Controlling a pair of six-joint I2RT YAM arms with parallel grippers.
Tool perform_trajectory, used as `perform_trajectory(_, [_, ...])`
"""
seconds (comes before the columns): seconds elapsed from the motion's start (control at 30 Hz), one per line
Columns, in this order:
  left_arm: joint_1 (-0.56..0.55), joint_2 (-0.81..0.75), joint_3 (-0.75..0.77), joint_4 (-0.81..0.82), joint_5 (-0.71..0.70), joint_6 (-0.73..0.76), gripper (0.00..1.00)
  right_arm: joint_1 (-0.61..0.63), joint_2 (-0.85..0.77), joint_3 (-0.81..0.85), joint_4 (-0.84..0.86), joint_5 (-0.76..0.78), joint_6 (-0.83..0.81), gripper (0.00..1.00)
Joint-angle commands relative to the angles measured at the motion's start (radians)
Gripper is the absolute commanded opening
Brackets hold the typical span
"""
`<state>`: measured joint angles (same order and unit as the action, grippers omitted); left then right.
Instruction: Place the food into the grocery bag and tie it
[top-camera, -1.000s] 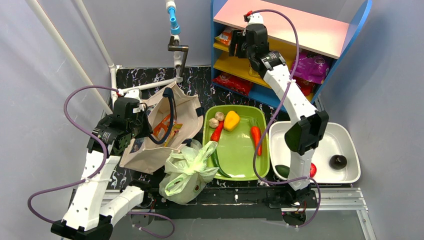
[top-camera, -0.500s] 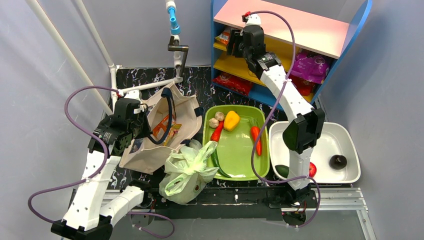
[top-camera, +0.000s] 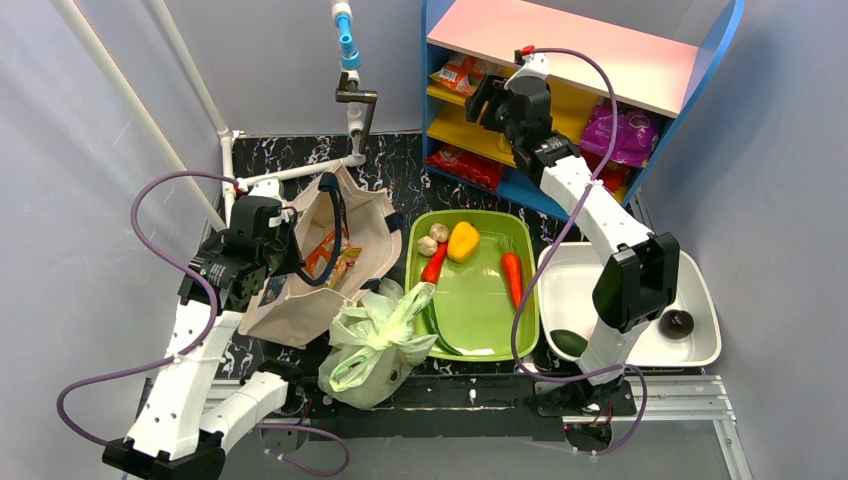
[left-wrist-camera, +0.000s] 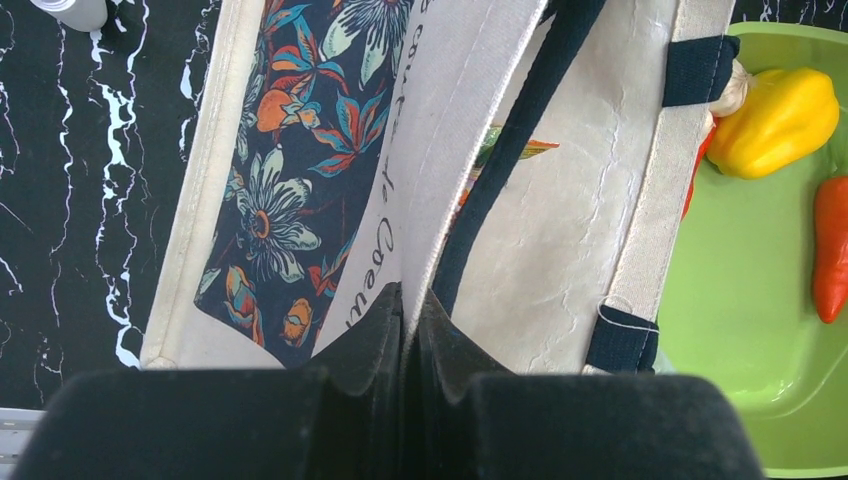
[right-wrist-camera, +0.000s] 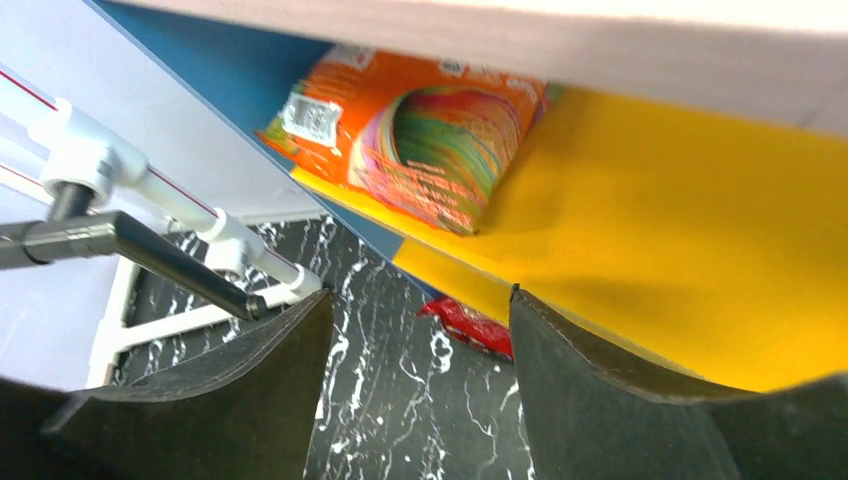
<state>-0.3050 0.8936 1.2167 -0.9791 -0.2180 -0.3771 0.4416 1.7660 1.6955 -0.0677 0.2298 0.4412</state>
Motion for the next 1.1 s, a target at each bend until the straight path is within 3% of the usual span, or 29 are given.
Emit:
perform_trajectory(0.0, [-0.004,-0.019,-0.021,0.024,-0.013,0.011,0.00,-0.015,-0.033,-0.026,0.203,0.017,0.022,0.73])
perform_trajectory(0.43, [-0.007,-0.075,-0.035,0.002,-0.037,0.044,0.00,-0.072,0.153,0.180,0.152,-0.006,0.075,0.72])
perform_trajectory(0.77, [-0.007,-0.104,-0.058,0.008,-0.057,0.054,0.00,-0.035,0.025,-0.096,0.342,-0.003,0.036,0.71])
perform_trajectory(1.07, [-0.040,-0.120,-0.066,0.006,-0.071,0.069,0.00,-0.037,0.116,-0.005,0.328,0.009,-0.021,0.71])
